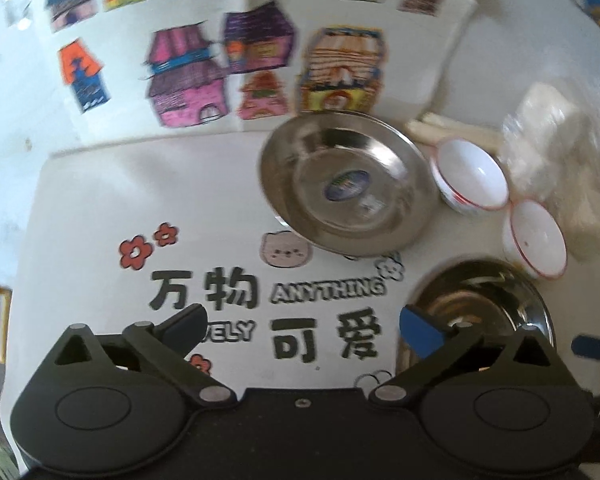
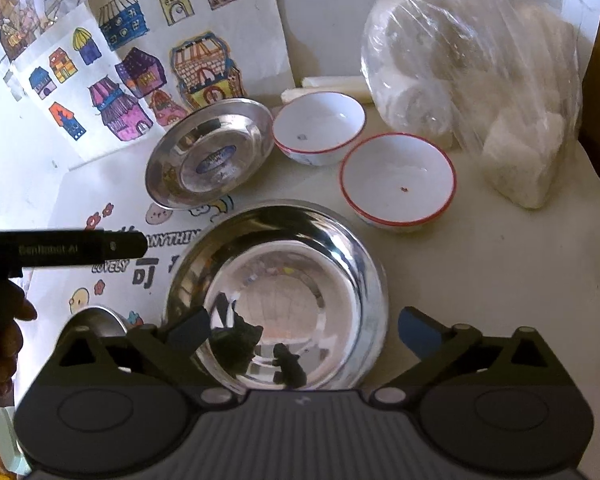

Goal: Organize plates and bowls
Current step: 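Lower the large plate onto the medium plate and open the left gripper, then grasp the rim of the small labeled steel plate with the left gripper, then lift the small plate, set it on the plate stack, open the left gripper, then move the left gripper to the rim of the deep steel bowl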

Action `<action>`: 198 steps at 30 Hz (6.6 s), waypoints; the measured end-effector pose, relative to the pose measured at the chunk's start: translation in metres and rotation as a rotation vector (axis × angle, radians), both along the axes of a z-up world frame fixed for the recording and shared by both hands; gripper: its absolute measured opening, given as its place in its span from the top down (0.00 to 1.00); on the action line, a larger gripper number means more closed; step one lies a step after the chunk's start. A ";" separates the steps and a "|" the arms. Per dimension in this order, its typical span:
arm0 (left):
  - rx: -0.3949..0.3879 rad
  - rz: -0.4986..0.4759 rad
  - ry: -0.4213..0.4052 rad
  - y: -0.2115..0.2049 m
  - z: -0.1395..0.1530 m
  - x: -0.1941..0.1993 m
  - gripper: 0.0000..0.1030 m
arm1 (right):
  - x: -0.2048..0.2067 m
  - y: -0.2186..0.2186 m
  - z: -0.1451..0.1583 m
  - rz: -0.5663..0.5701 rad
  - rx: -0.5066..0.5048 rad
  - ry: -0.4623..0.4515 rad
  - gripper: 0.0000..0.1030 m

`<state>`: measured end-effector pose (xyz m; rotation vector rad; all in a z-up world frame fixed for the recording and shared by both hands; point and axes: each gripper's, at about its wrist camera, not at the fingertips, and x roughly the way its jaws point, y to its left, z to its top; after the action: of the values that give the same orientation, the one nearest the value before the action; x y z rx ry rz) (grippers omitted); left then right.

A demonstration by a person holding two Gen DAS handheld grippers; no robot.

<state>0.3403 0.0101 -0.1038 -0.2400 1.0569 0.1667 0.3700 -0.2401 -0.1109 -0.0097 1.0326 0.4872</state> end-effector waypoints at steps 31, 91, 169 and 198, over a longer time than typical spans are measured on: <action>-0.031 -0.186 0.007 0.072 -0.037 0.116 0.01 | 0.076 0.095 -0.011 -0.028 0.040 -0.086 0.03; -0.060 -0.125 -0.033 0.056 -0.007 0.050 0.72 | 0.059 0.093 -0.001 0.086 0.082 -0.068 0.74; 0.030 -0.211 -0.055 -0.065 0.054 -0.012 0.26 | -0.037 -0.032 0.017 0.224 0.076 -0.051 0.69; -0.096 -0.090 0.070 0.058 0.022 -0.098 0.01 | -0.086 0.043 0.014 0.343 0.115 0.025 0.00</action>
<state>0.2426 0.0683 -0.0820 -0.2744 1.1448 0.0433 0.2835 -0.1969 -0.0965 -0.0793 1.0299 0.8597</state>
